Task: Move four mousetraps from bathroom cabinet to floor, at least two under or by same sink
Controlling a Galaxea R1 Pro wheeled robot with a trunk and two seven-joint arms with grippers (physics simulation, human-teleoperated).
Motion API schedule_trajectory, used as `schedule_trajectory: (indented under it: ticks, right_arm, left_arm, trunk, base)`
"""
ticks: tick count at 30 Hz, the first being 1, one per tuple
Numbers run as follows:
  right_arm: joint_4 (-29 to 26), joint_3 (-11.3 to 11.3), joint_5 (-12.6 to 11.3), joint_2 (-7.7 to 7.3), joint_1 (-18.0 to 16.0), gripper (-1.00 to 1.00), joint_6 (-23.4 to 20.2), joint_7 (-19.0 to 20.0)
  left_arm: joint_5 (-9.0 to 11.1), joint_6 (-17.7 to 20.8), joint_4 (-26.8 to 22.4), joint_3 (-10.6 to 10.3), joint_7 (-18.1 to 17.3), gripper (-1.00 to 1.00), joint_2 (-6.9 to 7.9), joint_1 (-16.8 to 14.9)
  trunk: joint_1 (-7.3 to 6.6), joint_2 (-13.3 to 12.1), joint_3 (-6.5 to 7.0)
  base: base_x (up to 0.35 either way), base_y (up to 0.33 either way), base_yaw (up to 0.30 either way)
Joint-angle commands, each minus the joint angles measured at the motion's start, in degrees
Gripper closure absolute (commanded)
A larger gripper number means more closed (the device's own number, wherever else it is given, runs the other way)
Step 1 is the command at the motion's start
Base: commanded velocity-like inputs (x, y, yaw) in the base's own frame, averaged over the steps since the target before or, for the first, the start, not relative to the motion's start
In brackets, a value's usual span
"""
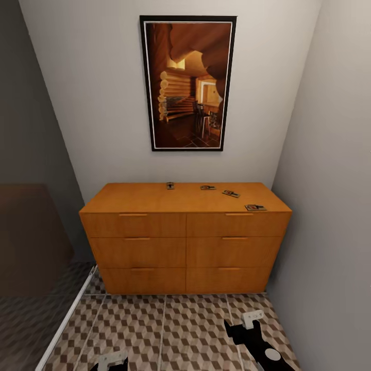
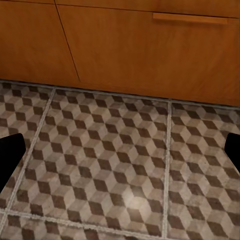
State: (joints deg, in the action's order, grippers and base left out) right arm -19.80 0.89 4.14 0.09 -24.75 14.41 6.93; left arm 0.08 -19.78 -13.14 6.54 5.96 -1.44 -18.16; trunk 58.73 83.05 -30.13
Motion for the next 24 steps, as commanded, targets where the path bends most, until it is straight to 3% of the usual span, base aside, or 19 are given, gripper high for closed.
schedule_trajectory:
  ticks: [1, 24]
  right_arm:
    - [0.0, -0.1, 0.4, 0.00, 0.0, -1.00, 0.2, 0.0]
    - [0.0, 0.0, 0.4, 0.00, 0.0, -1.00, 0.2, 0.0]
  left_arm:
    - [0.0, -0.2, 0.0, 0.2, 0.0, -1.00, -0.02, 0.0]
    - [0.0, -0.2, 0.0, 0.3, 0.0, -1.00, 0.04, 0.0]
  trunk:
    - [0.00, 0.0, -0.06]
    - [0.00, 0.0, -0.06]
  base:
    - [0.005, -0.002, 0.000]
    - [0.194, 0.000, 0.000]
